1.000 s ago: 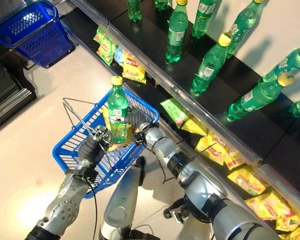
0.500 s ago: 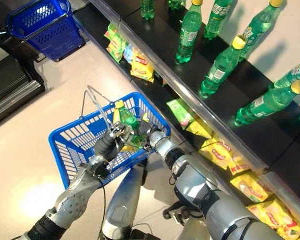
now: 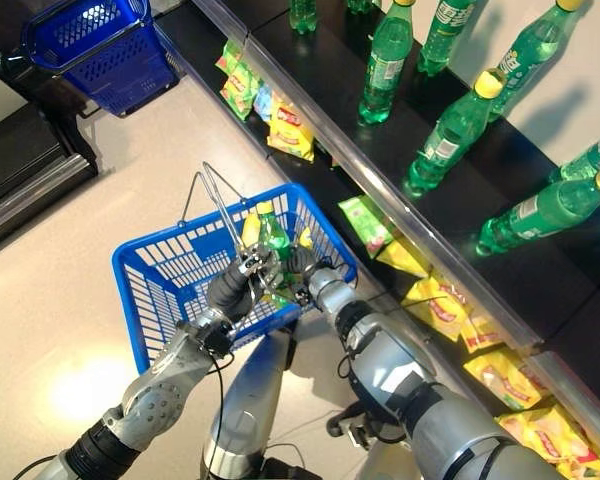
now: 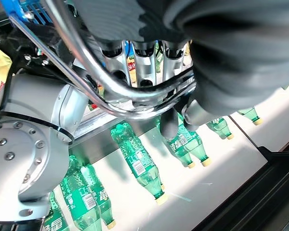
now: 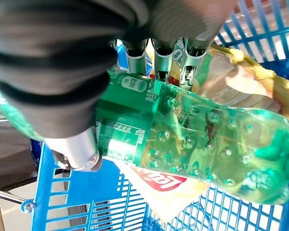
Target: Pick up the snacks into the basket
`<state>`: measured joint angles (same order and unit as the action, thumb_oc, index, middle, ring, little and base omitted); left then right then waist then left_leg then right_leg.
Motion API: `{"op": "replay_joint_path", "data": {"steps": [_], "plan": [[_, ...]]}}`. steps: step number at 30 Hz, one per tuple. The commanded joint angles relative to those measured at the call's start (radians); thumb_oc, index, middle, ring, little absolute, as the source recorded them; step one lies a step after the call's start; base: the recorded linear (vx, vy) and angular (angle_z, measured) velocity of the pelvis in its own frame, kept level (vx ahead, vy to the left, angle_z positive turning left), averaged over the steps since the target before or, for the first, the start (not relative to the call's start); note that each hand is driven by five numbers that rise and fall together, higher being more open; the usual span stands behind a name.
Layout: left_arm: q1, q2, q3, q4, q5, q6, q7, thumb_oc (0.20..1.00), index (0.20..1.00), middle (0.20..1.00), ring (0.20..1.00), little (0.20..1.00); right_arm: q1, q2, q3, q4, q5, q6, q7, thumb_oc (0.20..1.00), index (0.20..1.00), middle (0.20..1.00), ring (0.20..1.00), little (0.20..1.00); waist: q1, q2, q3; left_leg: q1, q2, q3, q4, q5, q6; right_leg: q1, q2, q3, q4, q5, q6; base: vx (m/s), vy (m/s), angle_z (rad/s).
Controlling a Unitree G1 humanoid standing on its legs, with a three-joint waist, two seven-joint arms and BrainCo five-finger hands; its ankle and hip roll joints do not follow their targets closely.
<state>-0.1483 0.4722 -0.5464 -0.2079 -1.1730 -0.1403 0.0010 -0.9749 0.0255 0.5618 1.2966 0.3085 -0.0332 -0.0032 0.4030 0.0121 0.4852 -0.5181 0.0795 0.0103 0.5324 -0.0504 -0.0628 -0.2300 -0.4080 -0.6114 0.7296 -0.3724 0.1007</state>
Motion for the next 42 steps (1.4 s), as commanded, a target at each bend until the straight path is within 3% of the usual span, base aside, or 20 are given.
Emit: {"op": "replay_joint_path", "data": {"steps": [1,9,10,11,25,32,34,39,40,42], "plan": [[-0.151,-0.091,-0.058,-0.230,-0.003,-0.058,-0.070,0.200,0.200,0.200,0.200,0.200,-0.010,0.078,-0.032,0.022,0.019,-0.029,0.024,0.200,0.200,0.200,0.200,0.200,0.021,0.074,-0.047,-0.009,0.010,0.020,0.047,-0.053,0.039,-0.058,0.009,0.022,-0.045,0.202,0.064,0.00,0.000,0.00],[-0.158,-0.092,-0.072,-0.228,0.002,-0.050,-0.068,0.200,0.200,0.200,0.200,0.200,-0.001,0.056,-0.032,0.053,-0.043,-0.017,0.022,0.200,0.200,0.200,0.200,0.200,0.017,0.080,-0.048,-0.015,0.008,0.022,0.049,-0.056,0.040,-0.063,0.004,0.019,-0.042,0.202,0.066,0.00,0.000,0.00],[-0.159,-0.092,-0.073,-0.228,0.004,-0.047,-0.069,0.200,0.200,0.200,0.200,0.200,-0.003,0.053,-0.033,0.057,-0.060,-0.018,0.019,0.517,0.517,0.517,0.517,0.517,0.015,0.080,-0.048,-0.017,0.009,0.022,0.050,-0.057,0.041,-0.063,0.003,0.019,-0.041,0.202,0.067,0.00,0.000,0.00],[-0.158,-0.092,-0.074,-0.228,0.003,-0.048,-0.068,0.200,0.200,0.200,0.200,0.200,-0.009,0.045,-0.041,0.061,-0.079,-0.022,0.002,1.000,1.000,1.000,1.000,1.000,0.014,0.080,-0.049,-0.015,0.008,0.022,0.050,-0.058,0.041,-0.064,0.002,0.020,-0.040,0.203,0.068,0.00,0.000,0.00],[-0.099,-0.067,0.011,-0.203,0.033,-0.093,-0.030,0.200,0.200,0.200,0.200,0.200,-0.089,0.041,0.002,-0.026,-0.189,-0.052,-0.065,1.000,1.000,1.000,1.000,1.000,-0.030,0.049,-0.050,0.009,0.021,0.049,0.044,-0.061,0.042,-0.068,0.004,0.051,-0.048,0.220,0.065,0.00,0.000,0.00],[-0.049,-0.038,0.074,-0.195,0.057,-0.102,-0.016,0.200,0.200,0.200,0.200,0.200,-0.118,0.013,0.045,-0.159,-0.242,-0.060,-0.083,1.000,1.000,1.000,1.000,1.000,-0.064,0.025,-0.055,0.025,0.032,0.064,0.040,-0.064,0.039,-0.071,0.005,0.069,-0.049,0.226,0.065,0.00,0.022,-0.10],[-0.029,-0.032,0.099,-0.186,0.070,-0.105,-0.010,0.200,0.200,0.200,0.200,0.200,-0.113,-0.010,0.052,-0.256,-0.243,-0.062,-0.086,1.000,1.000,1.000,1.000,1.000,-0.081,0.015,-0.056,0.031,0.035,0.071,0.044,-0.069,0.038,-0.070,0.006,0.079,-0.051,0.228,0.065,0.01,0.034,-0.14],[0.027,-0.028,0.184,-0.139,0.111,-0.113,0.011,0.200,0.200,0.200,0.200,0.200,-0.044,-0.169,0.057,-0.663,-0.225,-0.073,-0.071,1.000,1.000,1.000,1.000,1.000,-0.135,-0.018,-0.064,0.057,0.046,0.093,0.044,-0.080,0.038,-0.069,0.005,0.105,-0.054,0.240,0.069,0.01,0.029,-0.20],[0.032,-0.030,0.197,-0.122,0.119,-0.115,0.018,0.200,0.200,0.200,0.200,0.200,-0.027,-0.207,0.046,-0.736,-0.215,-0.080,-0.069,1.000,1.000,1.000,1.000,1.000,-0.144,-0.023,-0.069,0.057,0.046,0.103,0.024,-0.052,0.048,-0.069,0.006,0.094,-0.075,0.265,0.055,-0.03,0.032,-0.21],[0.037,-0.031,0.206,-0.118,0.120,-0.115,0.020,0.200,0.200,0.200,0.200,0.200,-0.010,-0.235,0.040,-0.793,-0.212,-0.084,-0.065,1.000,1.000,1.000,1.000,1.000,-0.151,-0.025,-0.071,0.062,0.046,0.104,0.020,-0.051,0.048,-0.068,0.005,0.093,-0.078,0.268,0.056,0.00,0.020,-0.20]]}}
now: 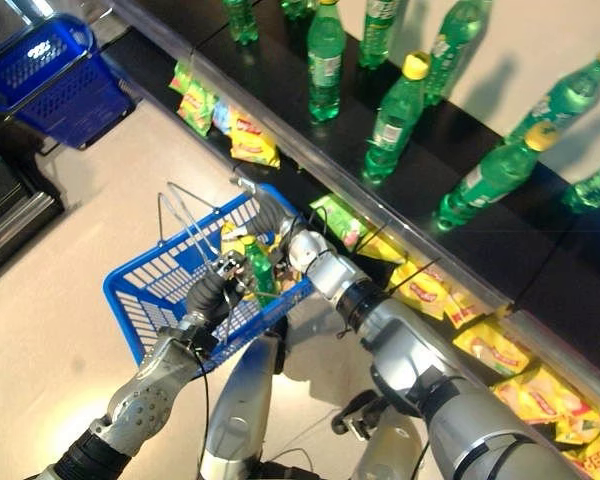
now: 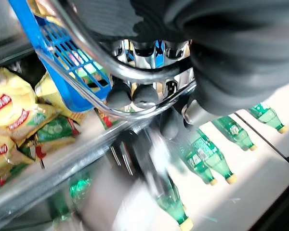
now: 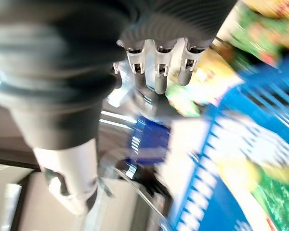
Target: Pick up the snacks into the basket
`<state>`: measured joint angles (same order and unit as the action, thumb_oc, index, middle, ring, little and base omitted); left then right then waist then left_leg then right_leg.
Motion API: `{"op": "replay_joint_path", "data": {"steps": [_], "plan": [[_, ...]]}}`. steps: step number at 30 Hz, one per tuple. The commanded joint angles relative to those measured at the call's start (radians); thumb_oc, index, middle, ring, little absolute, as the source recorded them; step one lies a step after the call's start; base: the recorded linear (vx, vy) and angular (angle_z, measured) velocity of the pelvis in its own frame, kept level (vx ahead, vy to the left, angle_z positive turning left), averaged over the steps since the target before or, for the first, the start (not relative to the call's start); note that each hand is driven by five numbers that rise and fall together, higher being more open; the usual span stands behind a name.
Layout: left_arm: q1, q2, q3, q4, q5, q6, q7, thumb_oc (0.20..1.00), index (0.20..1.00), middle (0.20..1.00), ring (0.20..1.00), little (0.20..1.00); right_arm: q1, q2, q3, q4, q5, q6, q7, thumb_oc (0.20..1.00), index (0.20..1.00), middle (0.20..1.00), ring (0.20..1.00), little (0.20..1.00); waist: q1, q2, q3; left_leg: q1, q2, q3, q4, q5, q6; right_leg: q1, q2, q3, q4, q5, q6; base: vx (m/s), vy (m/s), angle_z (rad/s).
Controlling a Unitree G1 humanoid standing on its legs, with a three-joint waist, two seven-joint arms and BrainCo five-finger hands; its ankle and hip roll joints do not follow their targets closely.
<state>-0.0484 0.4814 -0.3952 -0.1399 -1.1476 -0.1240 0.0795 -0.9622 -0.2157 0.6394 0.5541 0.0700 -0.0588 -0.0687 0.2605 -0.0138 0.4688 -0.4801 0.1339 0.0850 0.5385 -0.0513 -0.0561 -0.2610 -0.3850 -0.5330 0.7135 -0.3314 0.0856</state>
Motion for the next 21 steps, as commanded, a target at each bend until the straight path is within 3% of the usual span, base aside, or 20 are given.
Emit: {"op": "replay_joint_path", "data": {"steps": [1,12,21], "plan": [[-0.043,-0.046,0.081,-0.165,0.106,-0.133,-0.053,0.200,0.200,0.200,0.200,0.200,0.033,-0.064,-0.060,-0.178,0.039,-0.072,0.007,1.000,1.000,1.000,1.000,1.000,-0.024,-0.006,-0.063,0.037,-0.008,0.036,0.005,-0.052,0.043,-0.030,-0.023,0.016,-0.067,0.232,0.074,0.03,0.013,-0.13],[0.065,-0.079,0.187,-0.047,0.129,-0.125,-0.061,0.200,0.200,0.200,0.200,0.200,0.349,-0.214,-0.170,-0.532,0.121,-0.126,0.083,1.000,1.000,1.000,1.000,1.000,-0.077,-0.021,-0.116,0.145,-0.016,0.060,-0.100,-0.032,0.044,0.060,-0.019,0.018,-0.170,0.285,0.097,0.06,0.015,-0.10],[0.151,-0.165,0.279,0.197,0.169,-0.126,-0.089,0.200,0.200,0.200,0.200,0.200,0.665,-0.226,-0.227,-0.481,0.289,-0.115,0.206,1.000,1.000,1.000,1.000,1.000,-0.123,-0.034,-0.207,0.315,-0.030,0.105,-0.336,0.049,0.029,0.200,0.028,0.017,-0.403,0.368,0.114,0.10,0.004,-0.13]]}}
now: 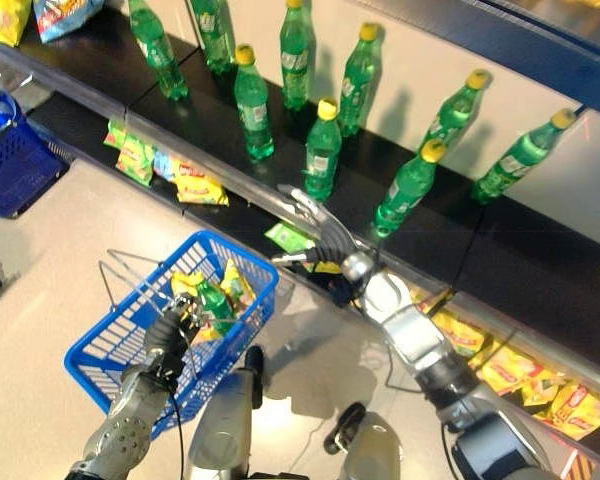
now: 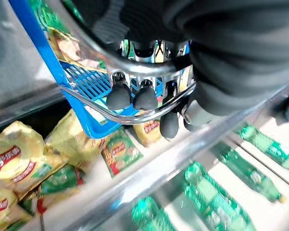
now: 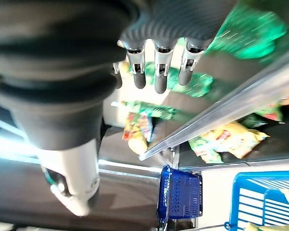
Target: Pick up the snacks into the basket
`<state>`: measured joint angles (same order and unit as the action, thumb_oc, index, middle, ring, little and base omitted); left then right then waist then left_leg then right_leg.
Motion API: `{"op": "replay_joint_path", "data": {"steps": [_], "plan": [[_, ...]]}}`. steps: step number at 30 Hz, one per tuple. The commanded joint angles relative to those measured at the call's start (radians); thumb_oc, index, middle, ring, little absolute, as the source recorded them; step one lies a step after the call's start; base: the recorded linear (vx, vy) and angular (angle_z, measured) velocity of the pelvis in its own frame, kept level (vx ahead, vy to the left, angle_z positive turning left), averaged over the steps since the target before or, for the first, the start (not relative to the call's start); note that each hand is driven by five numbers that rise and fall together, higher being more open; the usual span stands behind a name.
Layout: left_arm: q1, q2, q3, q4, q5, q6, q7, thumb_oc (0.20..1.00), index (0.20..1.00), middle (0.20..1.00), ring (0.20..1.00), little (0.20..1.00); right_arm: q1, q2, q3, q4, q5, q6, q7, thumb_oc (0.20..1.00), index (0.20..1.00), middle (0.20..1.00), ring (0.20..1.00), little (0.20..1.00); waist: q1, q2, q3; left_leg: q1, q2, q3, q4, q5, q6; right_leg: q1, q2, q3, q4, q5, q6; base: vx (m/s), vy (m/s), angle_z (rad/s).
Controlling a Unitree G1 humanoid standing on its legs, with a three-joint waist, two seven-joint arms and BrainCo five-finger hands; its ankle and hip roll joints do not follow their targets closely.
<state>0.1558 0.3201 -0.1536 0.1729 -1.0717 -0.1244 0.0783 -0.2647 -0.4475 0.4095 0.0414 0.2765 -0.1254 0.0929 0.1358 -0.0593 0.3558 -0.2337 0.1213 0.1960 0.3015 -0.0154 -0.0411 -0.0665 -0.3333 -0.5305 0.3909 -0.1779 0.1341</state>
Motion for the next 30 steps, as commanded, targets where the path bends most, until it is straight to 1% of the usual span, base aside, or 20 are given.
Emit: {"op": "replay_joint_path", "data": {"steps": [1,4,5,6,8,9,12,15,16,17,19,20,21,22,23,24,25,26,29,30], "plan": [[-0.048,-0.016,0.049,-0.080,0.101,-0.124,-0.088,0.200,0.200,0.200,0.200,0.200,-0.004,0.008,0.004,0.047,0.091,-0.044,0.061,1.000,1.000,1.000,1.000,1.000,-0.006,0.010,-0.108,0.088,-0.021,0.003,-0.126,0.022,0.011,0.017,-0.015,0.018,-0.109,0.224,0.067,0.08,0.013,-0.23],[-0.030,-0.044,0.084,0.005,0.137,-0.120,-0.105,0.200,0.200,0.200,0.200,0.200,0.085,0.014,-0.007,0.093,0.106,-0.031,0.093,1.000,1.000,1.000,1.000,1.000,-0.025,0.012,-0.150,0.147,-0.031,0.033,-0.213,0.050,0.001,0.050,0.012,0.035,-0.197,0.248,0.072,0.07,0.010,-0.24],[-0.030,-0.044,0.084,0.005,0.137,-0.120,-0.105,0.200,0.200,0.200,0.200,0.200,0.085,0.014,-0.007,0.093,0.106,-0.031,0.093,1.000,1.000,1.000,1.000,1.000,-0.025,0.012,-0.150,0.147,-0.031,0.033,-0.213,0.050,0.001,0.051,0.012,0.035,-0.198,0.249,0.072,0.05,-0.002,-0.37],[-0.026,-0.064,0.105,0.064,0.158,-0.122,-0.107,0.200,0.200,0.200,0.200,0.200,0.140,0.034,-0.005,0.156,0.119,-0.019,0.110,1.000,1.000,1.000,1.000,1.000,-0.037,0.011,-0.178,0.176,-0.035,0.051,-0.260,0.066,-0.005,0.070,0.031,0.059,-0.261,0.262,0.074,0.04,-0.001,-0.33],[-0.024,-0.085,0.123,0.120,0.168,-0.119,-0.115,0.200,0.200,0.200,0.200,0.200,0.172,0.055,0.002,0.213,0.118,-0.011,0.125,1.000,1.000,1.000,1.000,1.000,-0.046,0.013,-0.200,0.202,-0.039,0.065,-0.299,0.077,-0.009,0.085,0.046,0.076,-0.313,0.269,0.074,0.04,0.001,-0.24],[-0.024,-0.085,0.123,0.120,0.168,-0.119,-0.115,0.200,0.200,0.200,0.200,0.200,0.172,0.055,0.002,0.213,0.118,-0.011,0.125,1.000,1.000,1.000,1.000,1.000,-0.046,0.013,-0.200,0.203,-0.039,0.065,-0.299,0.077,-0.009,0.085,0.046,0.076,-0.313,0.269,0.074,0.03,0.003,-0.43],[-0.041,-0.129,0.164,0.258,0.179,-0.123,-0.108,0.200,0.200,0.200,0.200,0.200,0.206,0.091,0.020,0.369,0.065,0.008,0.135,1.000,1.000,1.000,1.000,1.000,-0.062,0.016,-0.237,0.239,-0.047,0.087,-0.359,0.095,-0.014,0.102,0.066,0.111,-0.379,0.285,0.073,0.02,-0.016,-0.45],[-0.068,-0.159,0.188,0.372,0.178,-0.136,-0.094,0.200,0.200,0.200,0.200,0.200,0.212,0.136,0.016,0.540,0.027,0.009,0.109,1.000,1.000,1.000,1.000,1.000,-0.077,0.020,-0.264,0.245,-0.051,0.094,-0.387,0.098,-0.019,0.099,0.079,0.135,-0.417,0.290,0.075,0.01,-0.021,-0.29],[-0.069,-0.159,0.189,0.373,0.178,-0.136,-0.095,0.200,0.200,0.200,0.200,0.200,0.212,0.137,0.016,0.541,0.027,0.009,0.109,1.000,1.000,1.000,1.000,1.000,-0.077,0.020,-0.264,0.245,-0.050,0.095,-0.387,0.098,-0.019,0.098,0.079,0.135,-0.417,0.290,0.075,0.04,-0.030,-0.12],[-0.085,-0.167,0.199,0.427,0.185,-0.139,-0.092,0.200,0.200,0.200,0.200,0.200,0.208,0.160,-0.001,0.639,0.004,0.006,0.080,1.000,1.000,1.000,1.000,1.000,-0.084,0.020,-0.271,0.252,-0.052,0.088,-0.389,0.092,-0.021,0.103,0.084,0.150,-0.424,0.287,0.071,0.04,-0.039,-0.16],[-0.110,-0.178,0.201,0.507,0.184,-0.139,-0.085,0.200,0.200,0.200,0.200,0.200,0.204,0.194,-0.036,0.776,0.026,0.003,0.060,1.000,1.000,1.000,1.000,1.000,-0.092,0.023,-0.274,0.259,-0.050,0.091,-0.389,0.096,-0.019,0.108,0.089,0.163,-0.421,0.289,0.066,0.03,-0.045,-0.22],[-0.111,-0.178,0.201,0.508,0.184,-0.139,-0.086,0.200,0.200,0.200,0.200,0.200,0.203,0.194,-0.036,0.777,0.026,0.003,0.061,1.000,1.000,1.000,1.000,1.000,-0.091,0.023,-0.273,0.260,-0.050,0.091,-0.389,0.096,-0.019,0.108,0.089,0.163,-0.421,0.289,0.066,0.02,-0.037,-0.18],[-0.125,-0.186,0.198,0.558,0.192,-0.137,-0.089,0.200,0.200,0.200,0.200,0.200,0.195,0.222,-0.074,0.904,0.022,0.001,0.031,1.000,1.000,1.000,1.000,1.000,-0.097,0.028,-0.283,0.260,-0.050,0.091,-0.389,0.094,-0.020,0.109,0.091,0.167,-0.426,0.290,0.065,0.02,-0.030,-0.14],[-0.133,-0.191,0.201,0.589,0.193,-0.134,-0.087,0.200,0.200,0.200,0.200,0.200,0.185,0.231,-0.096,0.973,0.015,-0.006,0.014,1.000,1.000,1.000,1.000,1.000,-0.099,0.031,-0.287,0.261,-0.049,0.093,-0.389,0.092,-0.020,0.110,0.093,0.171,-0.430,0.290,0.065,0.02,-0.030,-0.05],[-0.134,-0.190,0.201,0.589,0.193,-0.135,-0.088,0.200,0.200,0.200,0.200,0.200,0.184,0.231,-0.096,0.975,0.015,-0.006,0.014,1.000,1.000,1.000,1.000,1.000,-0.099,0.031,-0.287,0.262,-0.049,0.093,-0.389,0.092,-0.020,0.110,0.093,0.171,-0.430,0.290,0.065,0.02,-0.016,-0.09],[-0.139,-0.196,0.198,0.606,0.192,-0.134,-0.090,0.200,0.200,0.200,0.200,0.200,0.170,0.233,-0.111,1.044,-0.026,-0.008,-0.011,1.000,1.000,1.000,1.000,1.000,-0.101,0.034,-0.291,0.264,-0.049,0.092,-0.389,0.089,-0.020,0.110,0.095,0.173,-0.433,0.289,0.064,0.04,-0.023,-0.08],[-0.140,-0.203,0.191,0.638,0.196,-0.129,-0.098,0.200,0.200,0.200,0.200,0.200,0.155,0.245,-0.159,1.149,-0.021,-0.002,-0.042,1.000,1.000,1.000,1.000,1.000,-0.101,0.038,-0.301,0.270,-0.048,0.091,-0.389,0.085,-0.019,0.118,0.097,0.176,-0.437,0.286,0.061,0.06,-0.035,-0.06],[-0.147,-0.211,0.192,0.660,0.194,-0.127,-0.099,0.200,0.200,0.200,0.200,0.200,0.155,0.249,-0.203,1.200,0.003,0.004,-0.056,1.000,1.000,1.000,1.000,1.000,-0.103,0.040,-0.307,0.273,-0.047,0.091,-0.389,0.083,-0.019,0.124,0.099,0.176,-0.441,0.285,0.061,0.06,-0.031,-0.04],[-0.151,-0.223,0.178,0.672,0.193,-0.122,-0.101,0.200,0.200,0.200,0.200,0.200,0.151,0.249,-0.251,1.272,0.016,0.004,-0.080,1.000,1.000,1.000,1.000,1.000,-0.105,0.045,-0.312,0.281,-0.047,0.087,-0.389,0.079,-0.019,0.135,0.102,0.174,-0.446,0.282,0.060,0.03,-0.014,0.00],[-0.154,-0.227,0.162,0.690,0.202,-0.114,-0.104,0.200,0.200,0.200,0.200,0.200,0.147,0.248,-0.308,1.328,0.051,0.010,-0.106,1.000,1.000,1.000,1.000,1.000,-0.108,0.050,-0.318,0.287,-0.046,0.084,-0.389,0.076,-0.019,0.145,0.105,0.172,-0.449,0.278,0.060,0.00,0.000,0.00]]}}
